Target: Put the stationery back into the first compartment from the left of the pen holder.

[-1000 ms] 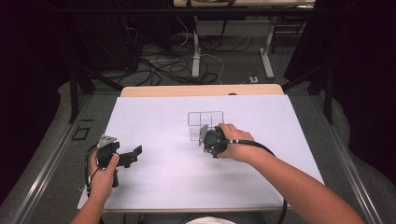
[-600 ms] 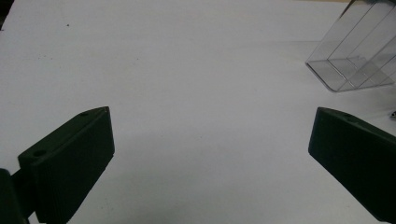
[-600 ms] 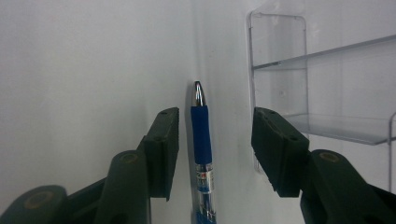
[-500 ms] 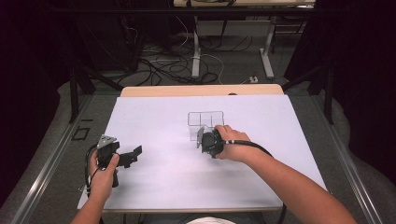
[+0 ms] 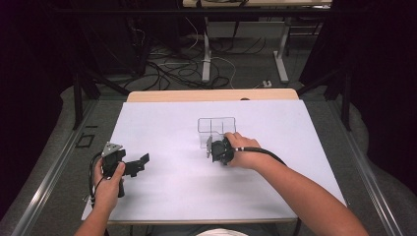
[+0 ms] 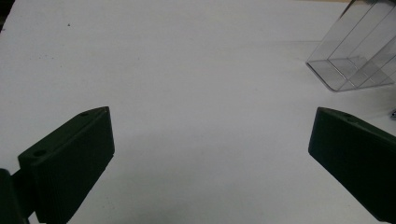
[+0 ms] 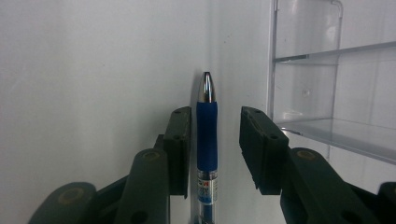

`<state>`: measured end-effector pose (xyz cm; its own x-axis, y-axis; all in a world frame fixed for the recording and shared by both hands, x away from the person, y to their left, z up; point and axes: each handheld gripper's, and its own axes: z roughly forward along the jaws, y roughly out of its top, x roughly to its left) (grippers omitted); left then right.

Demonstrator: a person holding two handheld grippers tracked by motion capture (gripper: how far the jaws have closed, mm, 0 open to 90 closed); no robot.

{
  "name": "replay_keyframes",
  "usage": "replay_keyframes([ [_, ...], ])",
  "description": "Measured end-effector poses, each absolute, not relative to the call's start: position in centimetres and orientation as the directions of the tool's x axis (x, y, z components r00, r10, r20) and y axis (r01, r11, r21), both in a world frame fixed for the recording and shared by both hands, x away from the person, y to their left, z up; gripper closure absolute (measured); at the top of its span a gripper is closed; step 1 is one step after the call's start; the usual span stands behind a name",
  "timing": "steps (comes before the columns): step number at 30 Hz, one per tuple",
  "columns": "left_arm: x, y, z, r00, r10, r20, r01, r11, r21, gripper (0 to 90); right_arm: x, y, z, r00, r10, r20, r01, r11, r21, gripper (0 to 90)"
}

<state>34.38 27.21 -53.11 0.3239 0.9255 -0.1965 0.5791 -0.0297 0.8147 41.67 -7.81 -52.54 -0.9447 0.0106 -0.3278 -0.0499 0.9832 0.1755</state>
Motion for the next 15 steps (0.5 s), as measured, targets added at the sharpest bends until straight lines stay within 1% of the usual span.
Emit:
replay_keyframes([
  [8,34.37,27.21,-53.11,0.325,0.925,-0.195,0.579,-0.031,0.815,0.2,41.75,-7.61,-53.04,-0.946,-0.015,-0.324,-0.069,0.986,0.154,68.0],
  [12,34.37,27.23,-53.12,0.324,0.926,-0.196,0.58,-0.031,0.814,0.2,41.68,-7.56,-53.04,-0.95,-0.011,-0.313,-0.059,0.988,0.145,70.5],
  [15,34.36,27.19,-53.12,0.326,0.925,-0.195,0.58,-0.033,0.814,0.2,41.74,-7.7,-53.08,-0.953,0.001,-0.304,-0.05,0.986,0.16,71.8],
])
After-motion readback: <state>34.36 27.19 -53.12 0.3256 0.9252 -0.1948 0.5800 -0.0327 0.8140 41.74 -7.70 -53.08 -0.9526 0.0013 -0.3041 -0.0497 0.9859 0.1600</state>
